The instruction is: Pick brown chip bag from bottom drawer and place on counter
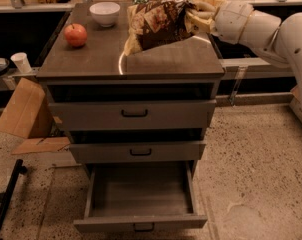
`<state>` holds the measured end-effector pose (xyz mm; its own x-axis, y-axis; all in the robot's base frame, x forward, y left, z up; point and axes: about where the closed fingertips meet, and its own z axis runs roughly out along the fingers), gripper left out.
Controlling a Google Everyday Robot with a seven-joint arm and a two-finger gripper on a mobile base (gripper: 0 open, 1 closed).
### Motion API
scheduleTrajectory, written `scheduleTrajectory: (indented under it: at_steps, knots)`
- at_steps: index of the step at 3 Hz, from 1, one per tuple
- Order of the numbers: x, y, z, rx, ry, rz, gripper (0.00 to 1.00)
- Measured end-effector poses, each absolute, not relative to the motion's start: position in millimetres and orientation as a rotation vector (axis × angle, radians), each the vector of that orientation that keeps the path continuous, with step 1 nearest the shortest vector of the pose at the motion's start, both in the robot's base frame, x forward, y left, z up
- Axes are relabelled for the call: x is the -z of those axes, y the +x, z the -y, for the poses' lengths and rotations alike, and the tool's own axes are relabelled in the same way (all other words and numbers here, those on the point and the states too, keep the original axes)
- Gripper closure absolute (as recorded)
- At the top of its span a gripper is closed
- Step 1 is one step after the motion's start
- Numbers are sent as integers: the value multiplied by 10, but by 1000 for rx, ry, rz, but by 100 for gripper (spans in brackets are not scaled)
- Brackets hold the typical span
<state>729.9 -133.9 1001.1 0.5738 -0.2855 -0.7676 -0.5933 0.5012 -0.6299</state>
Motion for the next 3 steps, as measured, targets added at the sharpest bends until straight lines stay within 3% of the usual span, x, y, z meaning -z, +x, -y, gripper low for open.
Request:
scheduleTrajectory:
  at_steps: [3]
  knots:
    - [-9470, 8201, 1647, -161, -847, -1231, 100]
